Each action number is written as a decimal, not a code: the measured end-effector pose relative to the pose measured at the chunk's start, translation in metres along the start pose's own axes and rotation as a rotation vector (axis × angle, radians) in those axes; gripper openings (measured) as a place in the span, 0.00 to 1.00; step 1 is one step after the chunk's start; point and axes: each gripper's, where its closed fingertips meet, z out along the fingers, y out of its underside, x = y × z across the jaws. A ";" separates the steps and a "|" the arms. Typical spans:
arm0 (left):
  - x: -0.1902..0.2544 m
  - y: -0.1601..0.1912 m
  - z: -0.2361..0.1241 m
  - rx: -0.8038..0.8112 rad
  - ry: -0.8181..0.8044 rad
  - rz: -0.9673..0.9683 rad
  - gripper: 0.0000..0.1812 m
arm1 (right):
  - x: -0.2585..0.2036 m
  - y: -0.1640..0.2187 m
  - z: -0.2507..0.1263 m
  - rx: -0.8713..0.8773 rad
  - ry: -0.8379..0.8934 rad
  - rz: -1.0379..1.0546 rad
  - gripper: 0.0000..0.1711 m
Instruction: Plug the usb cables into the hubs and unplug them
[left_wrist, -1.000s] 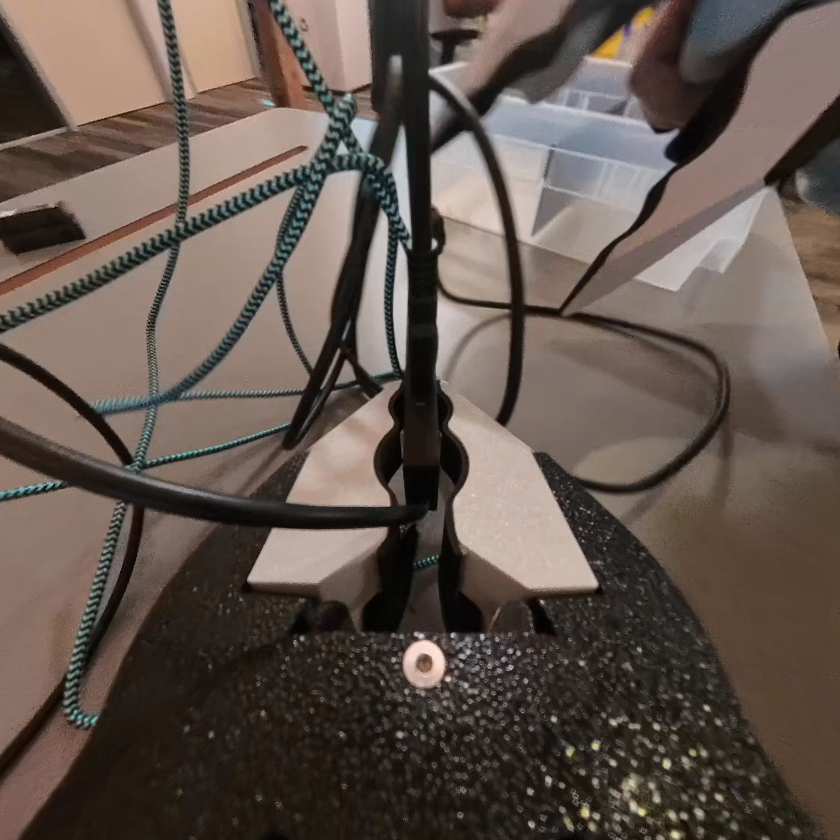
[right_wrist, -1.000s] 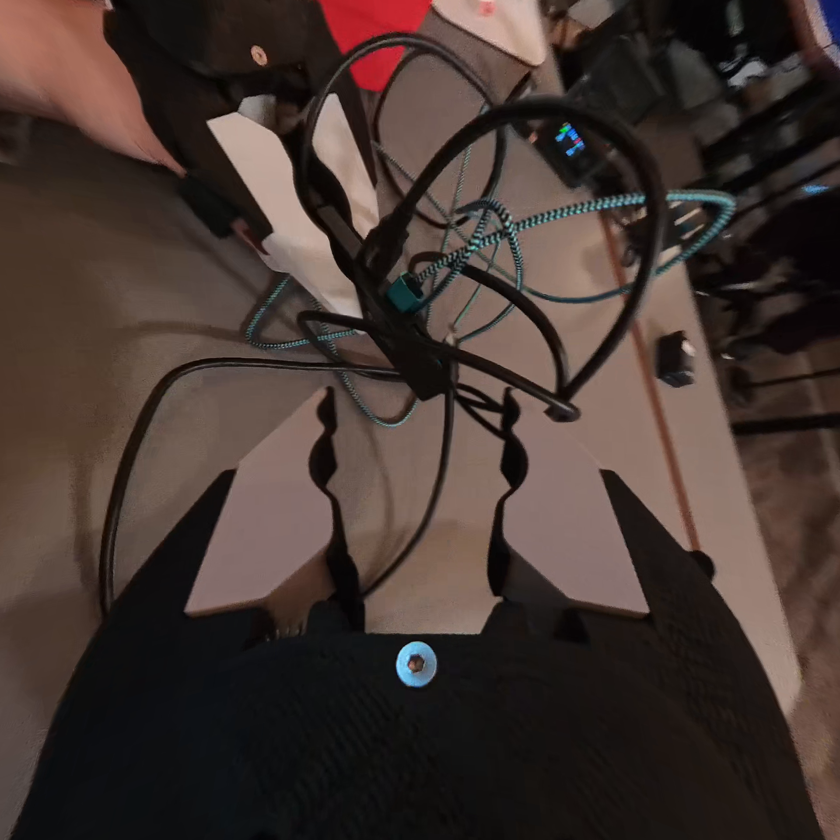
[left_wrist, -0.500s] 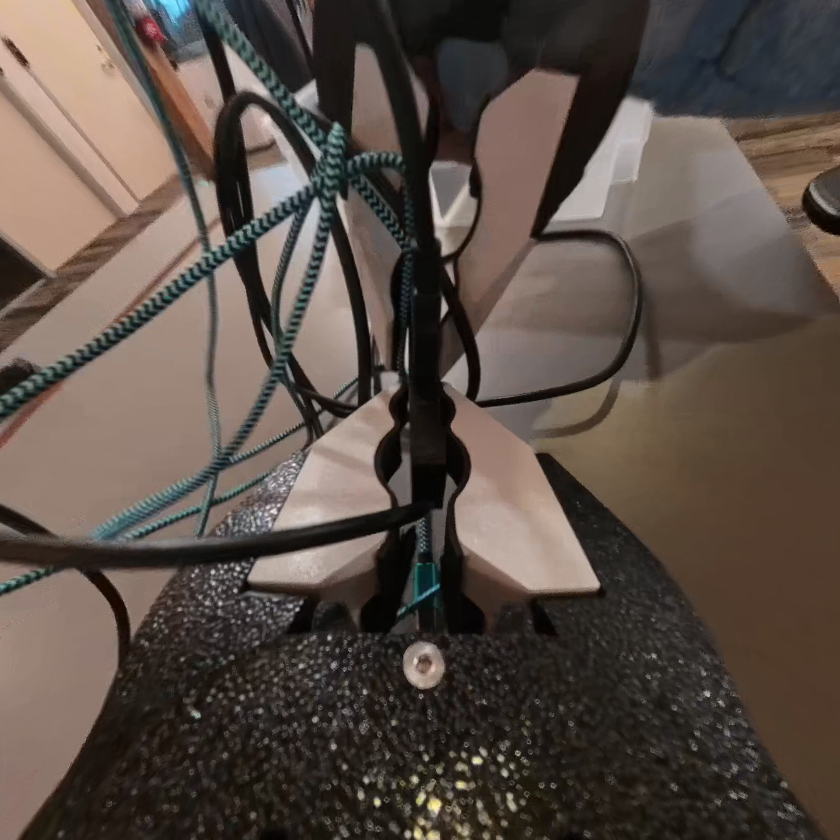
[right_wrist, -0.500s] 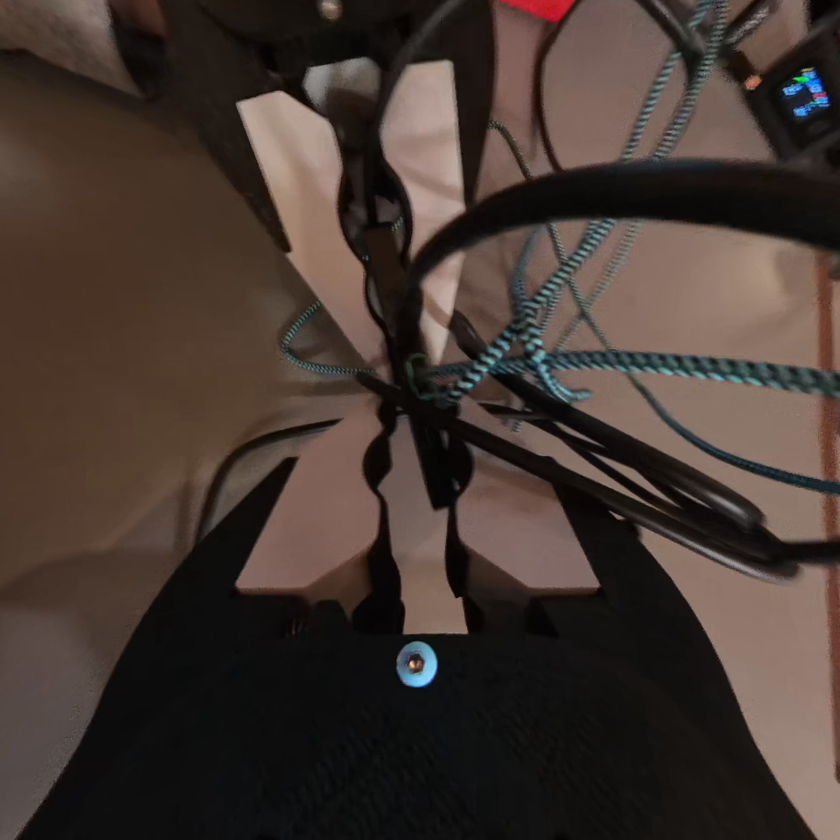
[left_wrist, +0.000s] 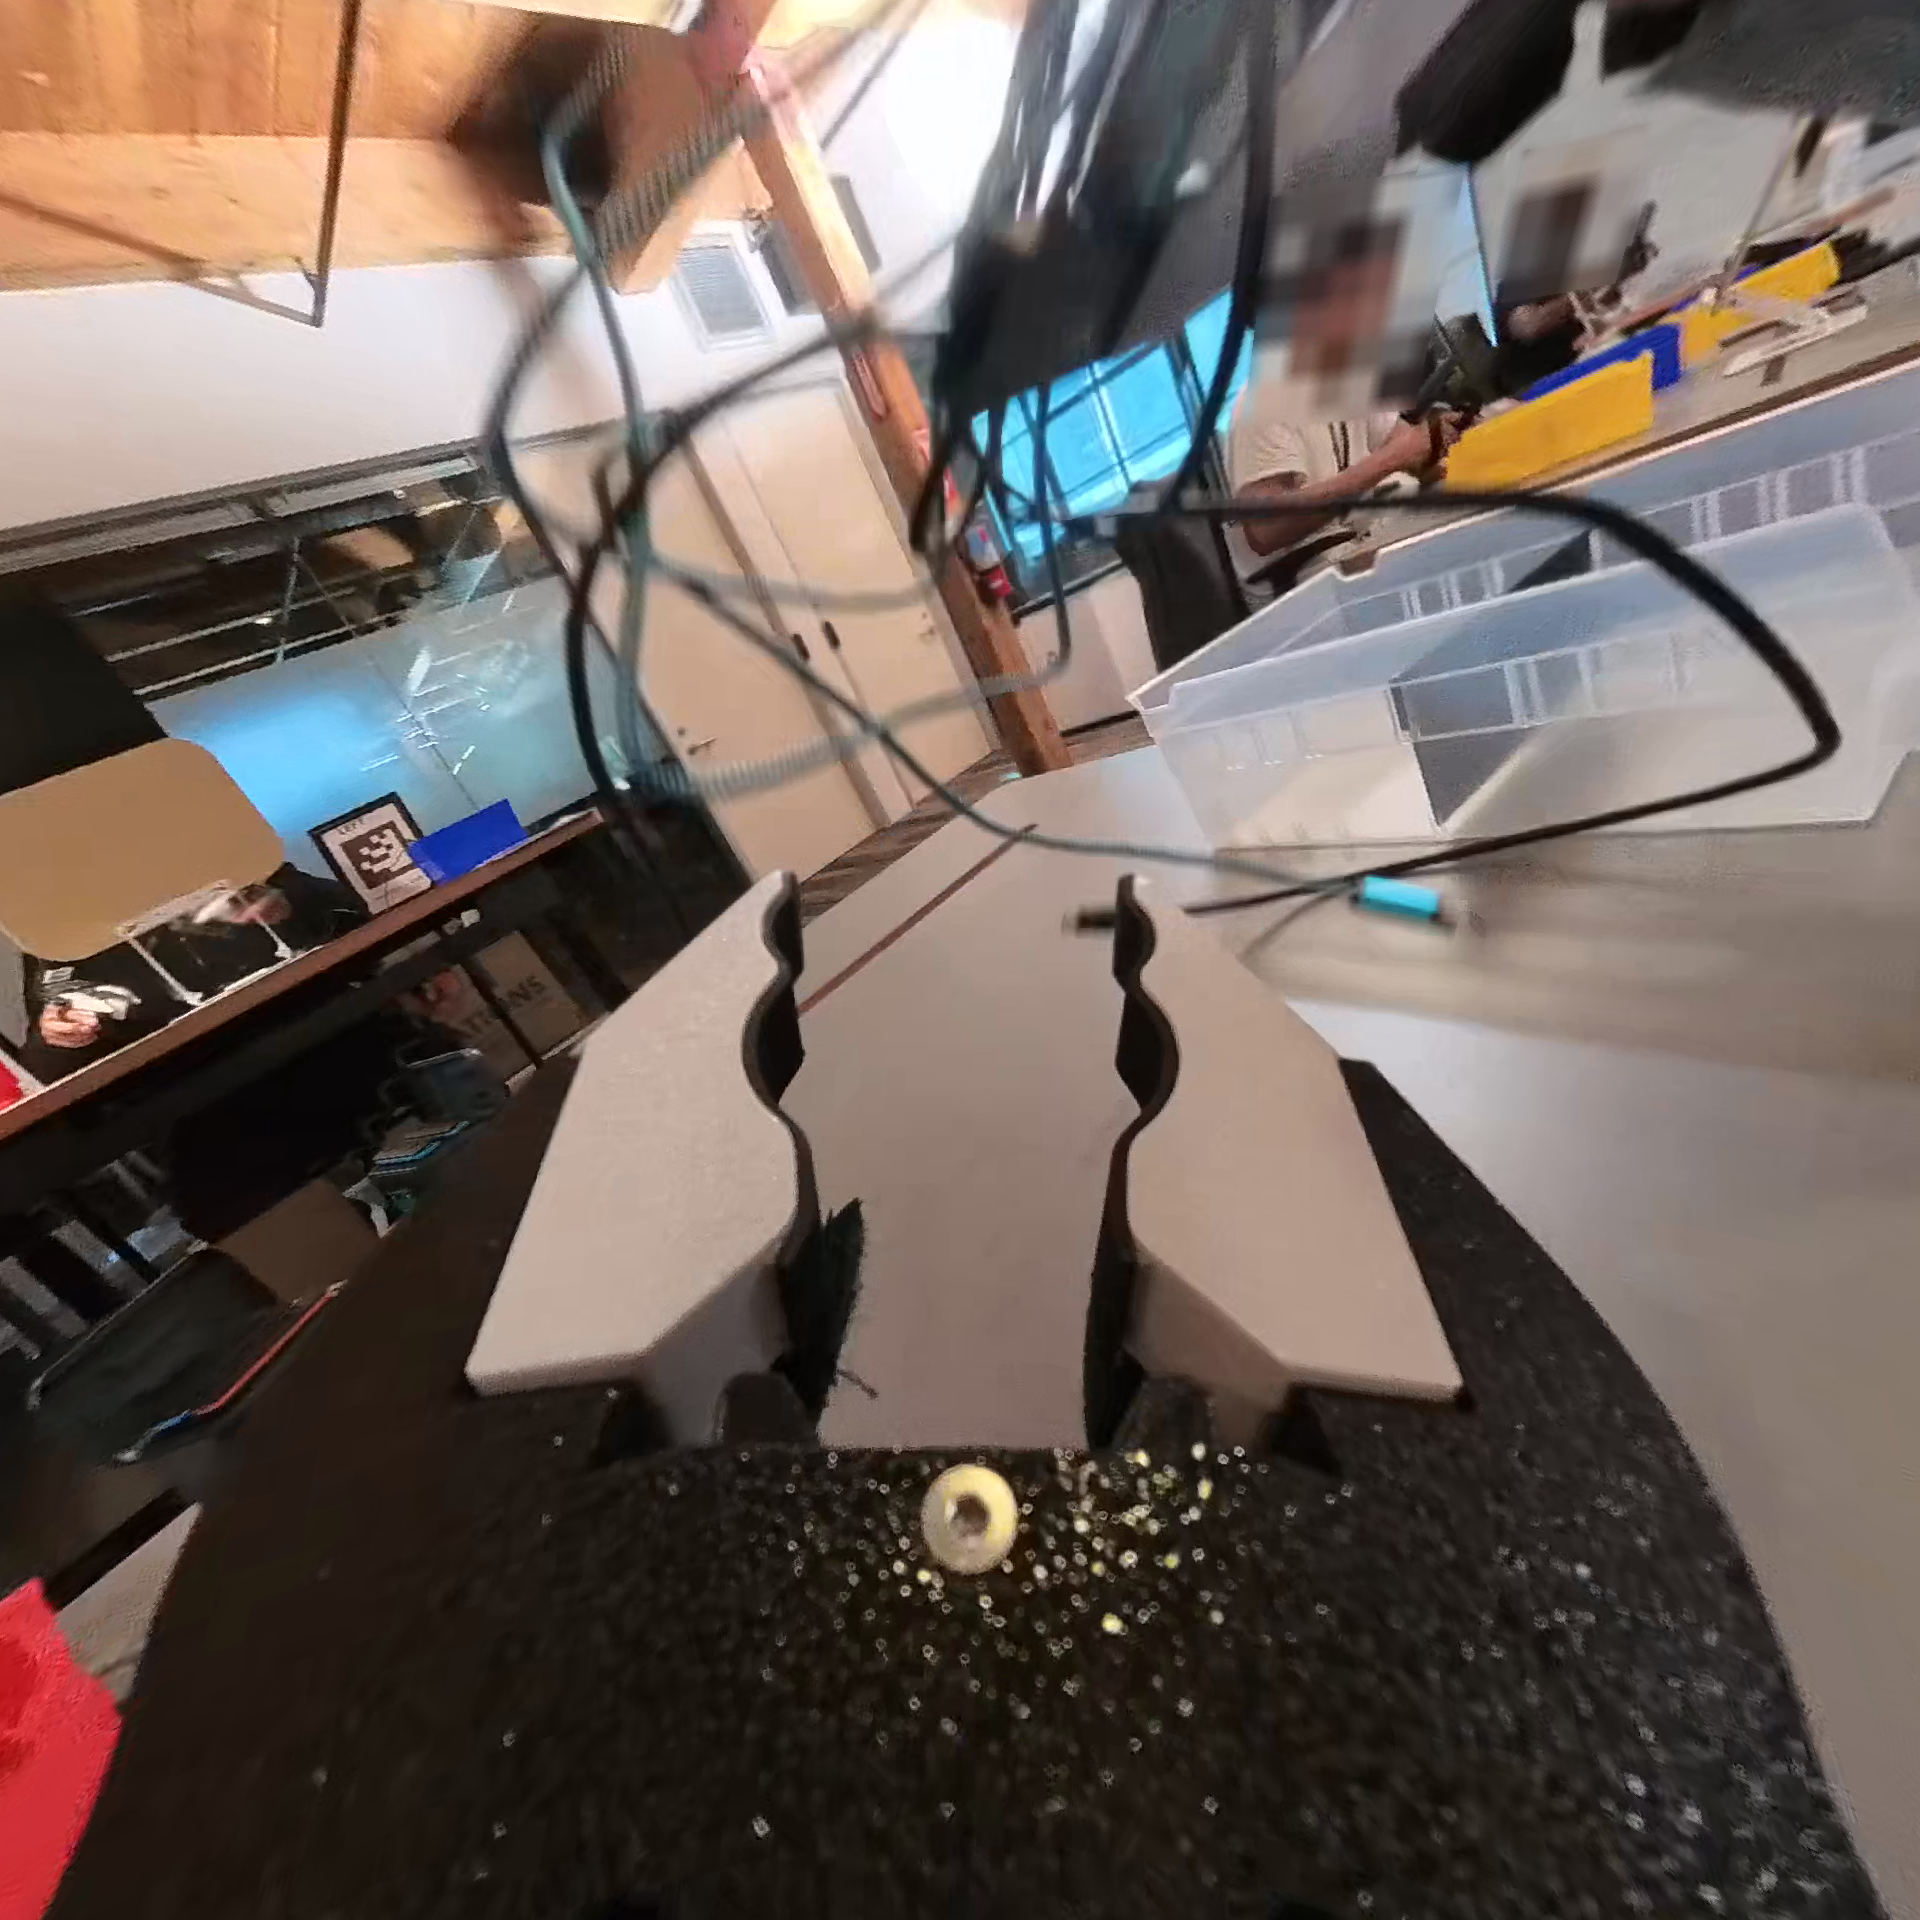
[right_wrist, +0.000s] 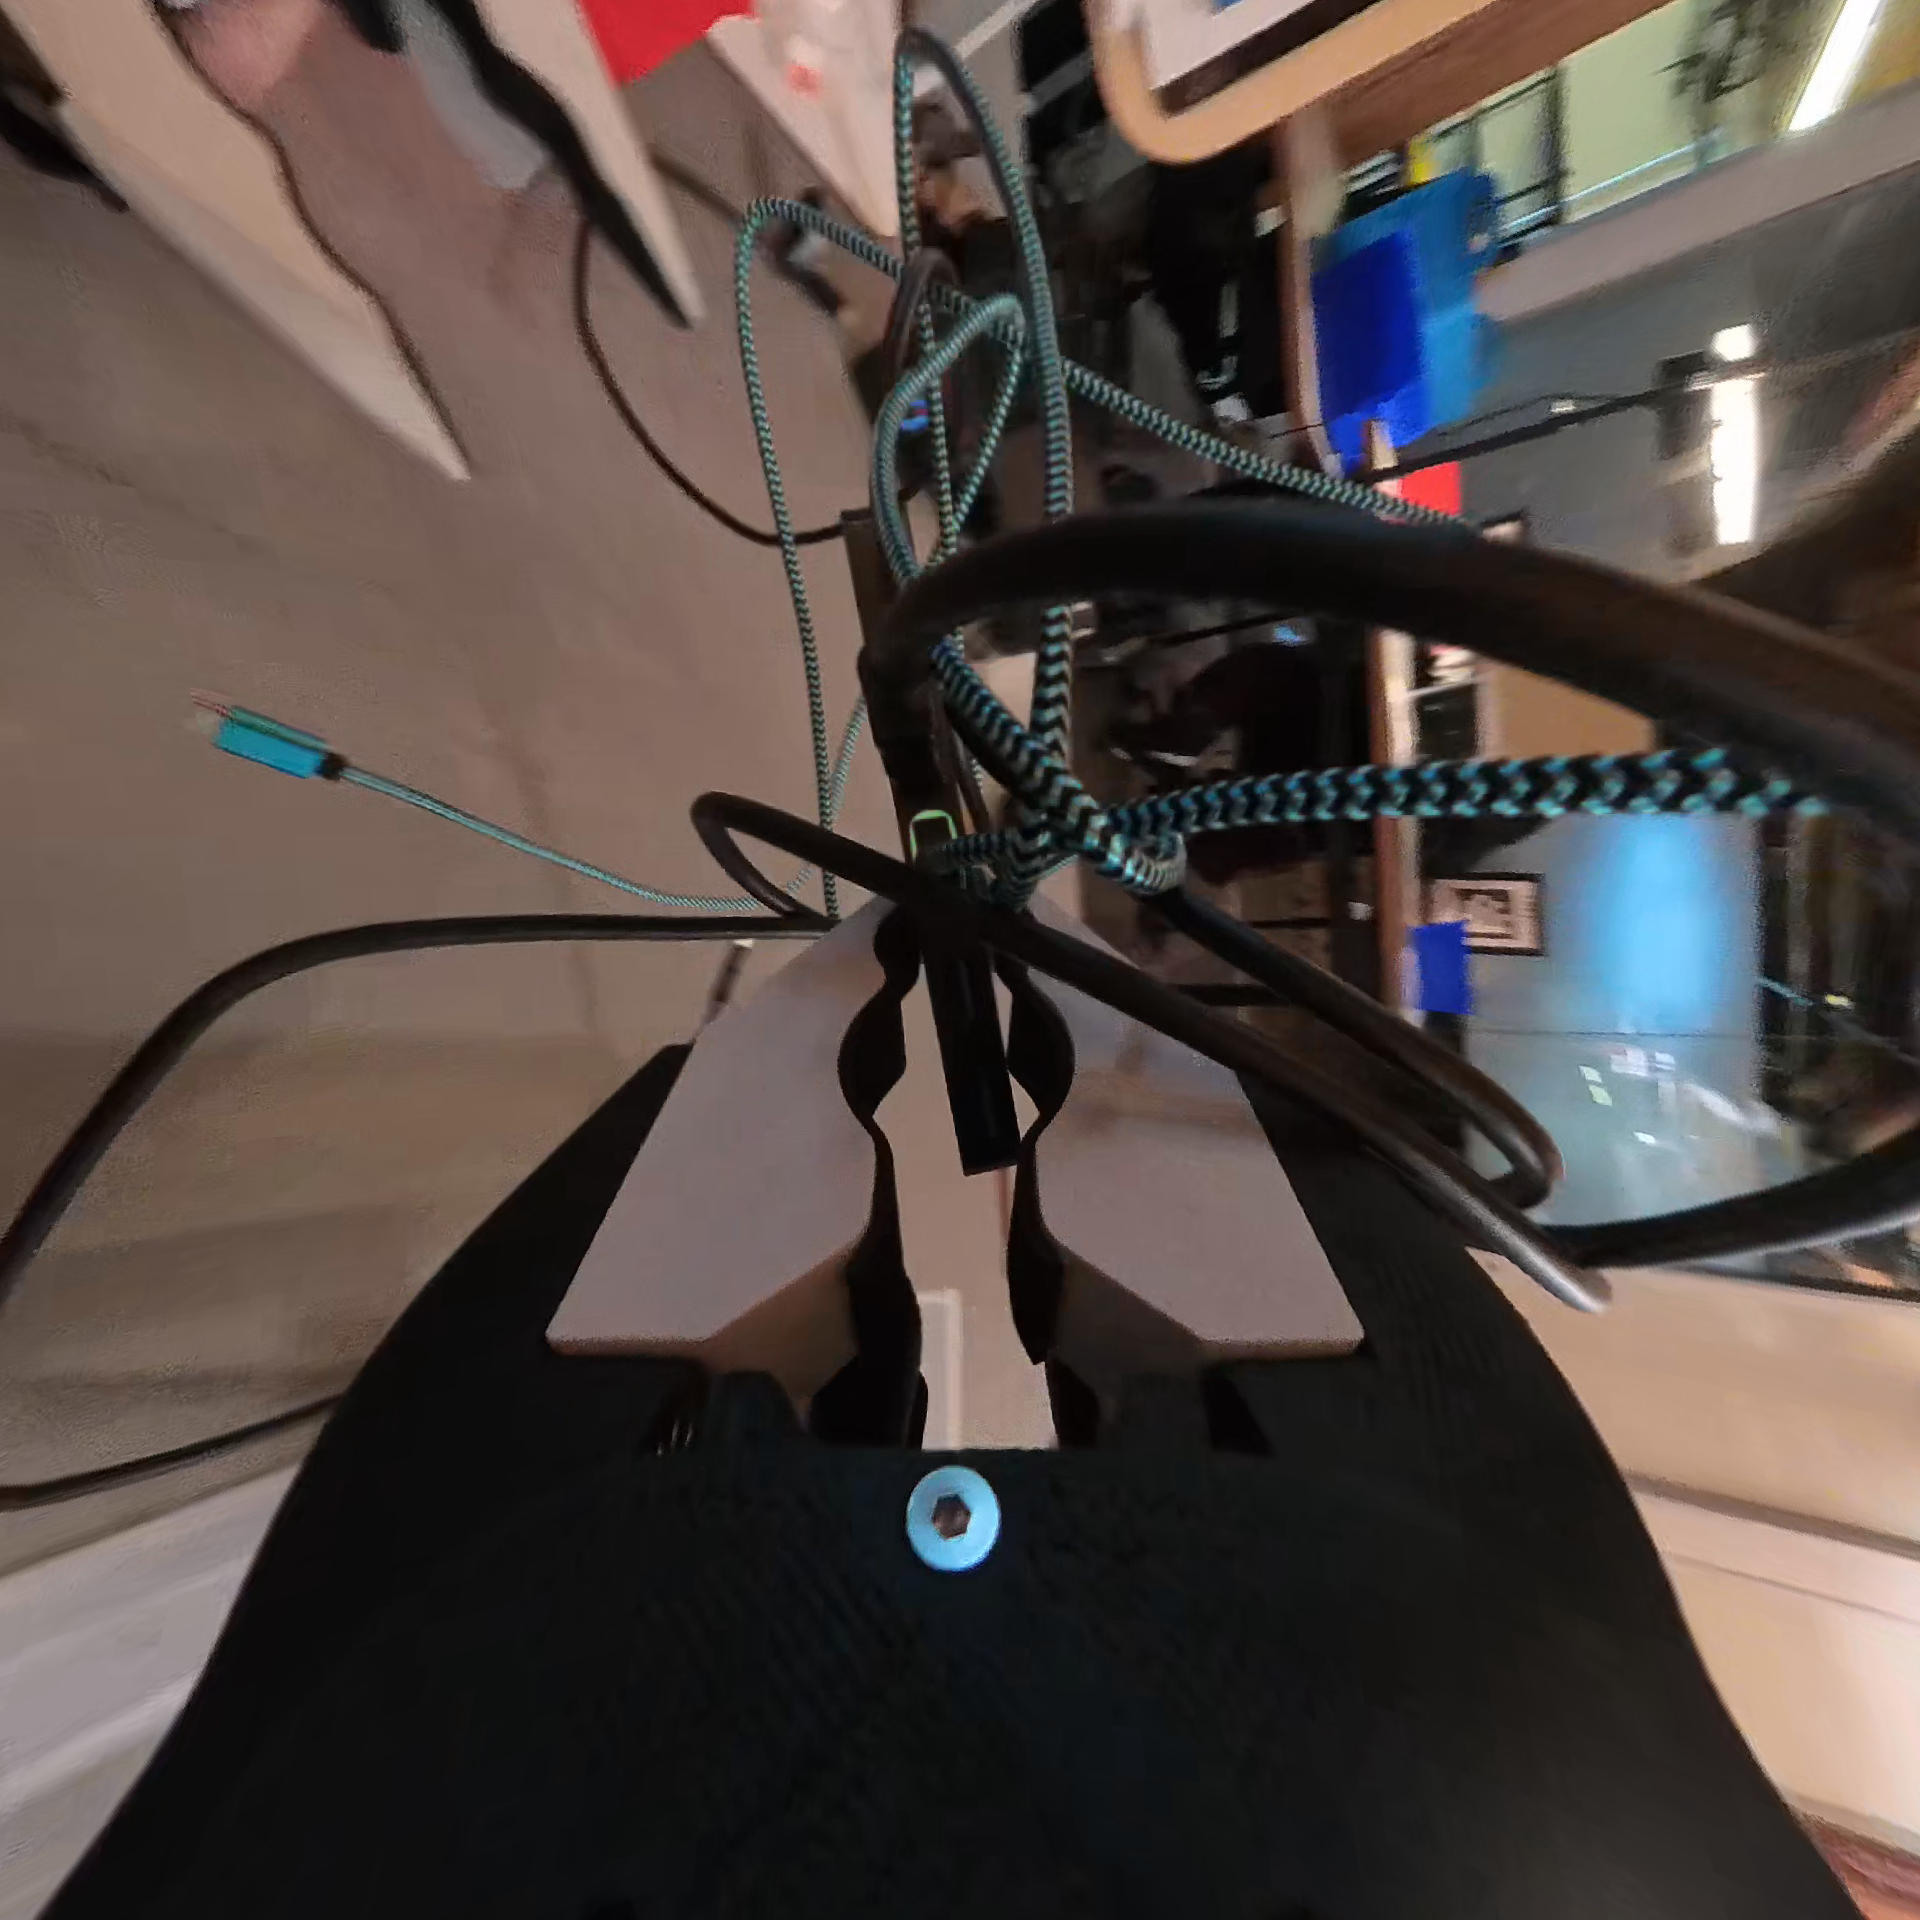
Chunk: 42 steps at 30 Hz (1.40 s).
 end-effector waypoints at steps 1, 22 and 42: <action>-0.002 0.000 0.000 0.001 -0.012 -0.005 0.32 | 0.015 -0.003 -0.009 0.001 0.038 -0.009 0.07; -0.036 0.001 -0.005 0.078 -0.151 -0.270 0.50 | 0.144 -0.018 -0.119 0.014 0.318 0.031 0.07; -0.066 0.016 -0.016 0.110 -0.214 -0.491 0.50 | 0.287 0.014 -0.246 -0.127 0.548 0.156 0.07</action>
